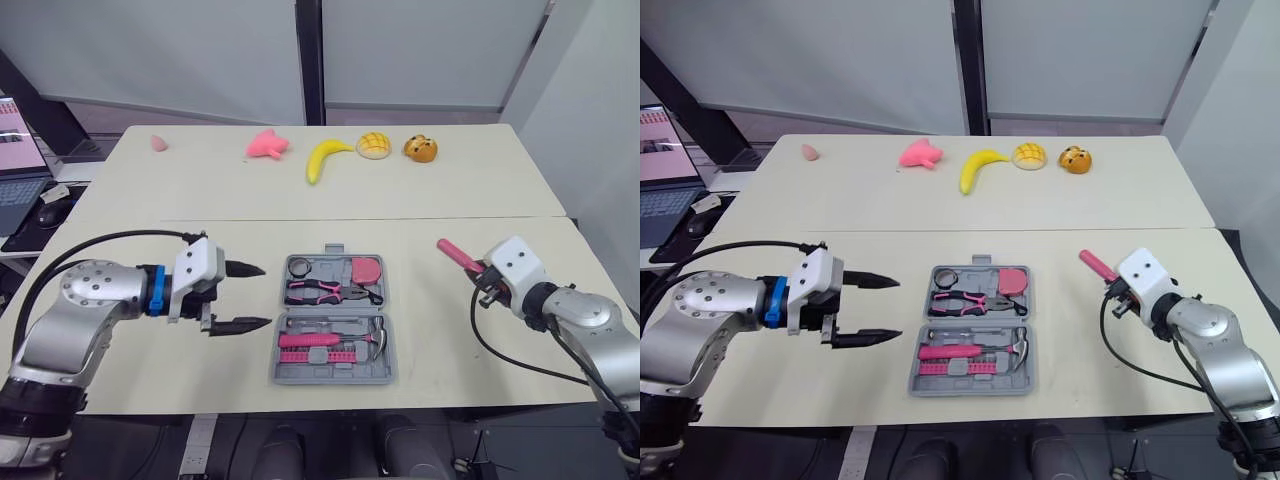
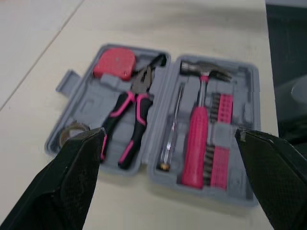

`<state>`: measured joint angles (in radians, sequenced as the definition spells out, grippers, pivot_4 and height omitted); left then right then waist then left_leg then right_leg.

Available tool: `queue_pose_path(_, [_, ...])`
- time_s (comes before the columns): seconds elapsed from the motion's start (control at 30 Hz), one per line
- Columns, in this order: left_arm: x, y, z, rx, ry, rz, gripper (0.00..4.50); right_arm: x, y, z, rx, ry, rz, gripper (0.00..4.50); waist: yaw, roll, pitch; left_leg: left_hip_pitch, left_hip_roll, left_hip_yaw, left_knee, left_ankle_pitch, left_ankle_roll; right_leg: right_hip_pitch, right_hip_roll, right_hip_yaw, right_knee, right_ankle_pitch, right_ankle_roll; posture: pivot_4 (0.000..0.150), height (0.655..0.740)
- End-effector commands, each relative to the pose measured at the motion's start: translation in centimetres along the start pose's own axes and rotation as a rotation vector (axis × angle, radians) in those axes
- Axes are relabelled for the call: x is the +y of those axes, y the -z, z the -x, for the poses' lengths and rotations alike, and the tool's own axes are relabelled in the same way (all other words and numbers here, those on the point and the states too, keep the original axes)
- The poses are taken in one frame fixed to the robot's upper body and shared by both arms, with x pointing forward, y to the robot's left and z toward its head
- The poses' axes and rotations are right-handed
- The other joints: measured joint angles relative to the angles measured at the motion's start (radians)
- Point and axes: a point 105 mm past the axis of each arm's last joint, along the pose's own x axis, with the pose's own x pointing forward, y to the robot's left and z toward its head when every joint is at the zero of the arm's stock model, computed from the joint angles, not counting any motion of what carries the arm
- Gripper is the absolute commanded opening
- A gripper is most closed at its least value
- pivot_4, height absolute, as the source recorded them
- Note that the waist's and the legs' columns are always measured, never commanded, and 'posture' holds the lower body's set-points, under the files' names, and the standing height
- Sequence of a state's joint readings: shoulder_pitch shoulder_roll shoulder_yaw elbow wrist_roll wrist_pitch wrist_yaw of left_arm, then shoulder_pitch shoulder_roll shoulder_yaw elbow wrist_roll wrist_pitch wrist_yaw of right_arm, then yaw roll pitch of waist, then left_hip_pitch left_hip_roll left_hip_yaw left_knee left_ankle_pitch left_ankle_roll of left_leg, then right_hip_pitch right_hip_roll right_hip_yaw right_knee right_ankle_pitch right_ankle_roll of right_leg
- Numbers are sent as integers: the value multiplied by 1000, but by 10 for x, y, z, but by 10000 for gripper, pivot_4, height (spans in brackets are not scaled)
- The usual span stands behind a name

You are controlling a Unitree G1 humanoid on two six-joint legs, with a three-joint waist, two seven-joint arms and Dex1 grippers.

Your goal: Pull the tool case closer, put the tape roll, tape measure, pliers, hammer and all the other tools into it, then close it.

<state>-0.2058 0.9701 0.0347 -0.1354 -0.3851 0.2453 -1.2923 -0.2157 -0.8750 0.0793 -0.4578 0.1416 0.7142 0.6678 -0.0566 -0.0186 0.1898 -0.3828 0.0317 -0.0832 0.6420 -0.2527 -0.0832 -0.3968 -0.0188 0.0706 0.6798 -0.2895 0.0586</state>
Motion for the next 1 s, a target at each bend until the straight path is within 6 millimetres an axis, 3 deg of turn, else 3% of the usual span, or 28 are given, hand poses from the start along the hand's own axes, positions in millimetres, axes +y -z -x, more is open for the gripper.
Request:
queue_pose_path(0.03, [-2,-5,11,20,-7,-50,45000,31,-27,7,-2,-206,124,7301,3,0,0,-1,0,0,0,0,0,0,0,0,0,0,0,1500,7255])
queue_pose_path(0.2, [-20,-1,15,51,57,-19,45000,78,-47,4,-19,-411,242,7301,3,-1,0,-4,0,0,0,0,0,-4,0,0,0,0,0,1500,7255])
queue_pose_path(0.57, [-47,24,29,197,141,-37,45000,149,-79,-29,-70,-631,273,7301,0,-2,0,-11,1,-1,1,0,0,-10,0,-2,1,3,-4,1500,7255])
queue_pose_path(0.73, [-54,29,31,246,163,-56,45000,169,-82,-37,-69,-681,282,7301,2,-2,0,-11,1,-1,2,0,0,-10,0,-2,1,3,-4,1500,7255])
queue_pose_path(1.0, [-57,38,32,266,169,-60,45000,183,-82,-56,-56,-692,284,7301,-1,-2,0,-11,1,-2,2,0,0,-10,0,-3,2,3,-5,1500,7255])
